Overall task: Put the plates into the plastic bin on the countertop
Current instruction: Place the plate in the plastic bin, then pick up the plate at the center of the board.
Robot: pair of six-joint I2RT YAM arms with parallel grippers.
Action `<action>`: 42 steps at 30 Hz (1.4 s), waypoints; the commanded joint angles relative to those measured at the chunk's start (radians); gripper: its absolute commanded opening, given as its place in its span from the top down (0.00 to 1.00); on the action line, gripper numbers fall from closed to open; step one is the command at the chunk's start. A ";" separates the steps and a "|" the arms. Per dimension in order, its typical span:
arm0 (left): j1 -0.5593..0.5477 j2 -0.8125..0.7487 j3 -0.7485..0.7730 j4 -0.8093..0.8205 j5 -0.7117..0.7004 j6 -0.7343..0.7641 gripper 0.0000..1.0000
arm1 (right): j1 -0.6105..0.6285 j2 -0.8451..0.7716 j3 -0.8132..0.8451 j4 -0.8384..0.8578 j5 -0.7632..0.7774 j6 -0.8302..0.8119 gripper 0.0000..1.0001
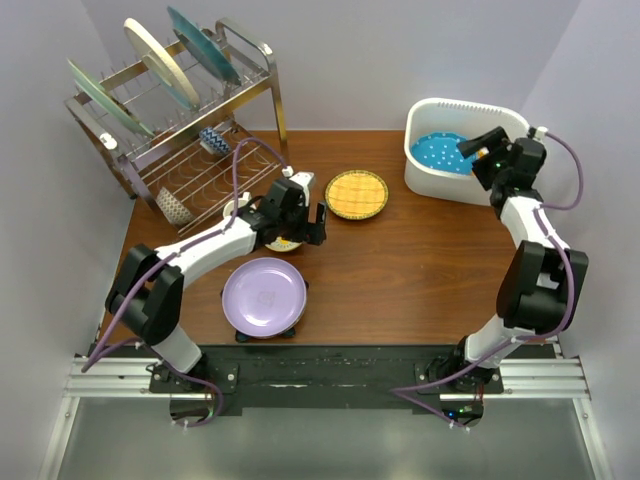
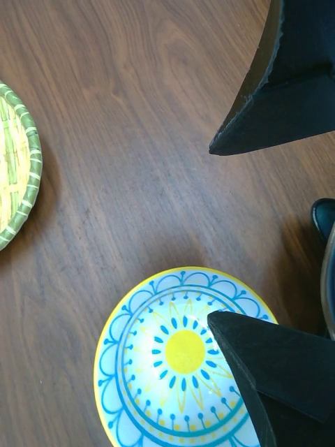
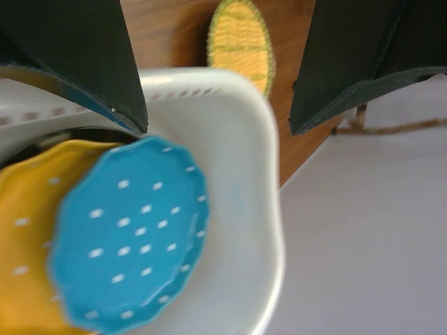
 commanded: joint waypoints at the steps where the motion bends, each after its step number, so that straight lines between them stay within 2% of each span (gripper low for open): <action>1: 0.008 -0.067 -0.009 -0.027 -0.024 0.006 0.02 | 0.137 -0.099 0.015 0.017 -0.068 -0.039 0.14; 11: 0.021 -0.125 0.002 -0.068 -0.075 0.006 0.01 | 0.387 -0.223 -0.110 -0.130 -0.151 -0.146 0.15; 17: 0.165 -0.180 -0.038 -0.073 0.084 -0.019 0.02 | 0.511 -0.322 -0.270 -0.204 -0.102 -0.201 0.16; 20: 0.219 -0.206 -0.049 -0.068 0.117 -0.014 0.02 | 0.542 -0.345 -0.314 -0.224 -0.120 -0.206 0.18; 29: 0.304 -0.216 -0.015 -0.091 0.202 -0.022 0.02 | 0.651 -0.331 -0.252 -0.311 -0.145 -0.254 0.20; 37: 0.368 -0.251 -0.018 -0.113 0.270 -0.019 0.02 | 0.771 -0.253 -0.172 -0.361 -0.151 -0.277 0.23; 42: 0.391 -0.252 -0.043 -0.090 0.319 -0.022 0.02 | 0.876 -0.170 -0.129 -0.405 -0.117 -0.264 0.38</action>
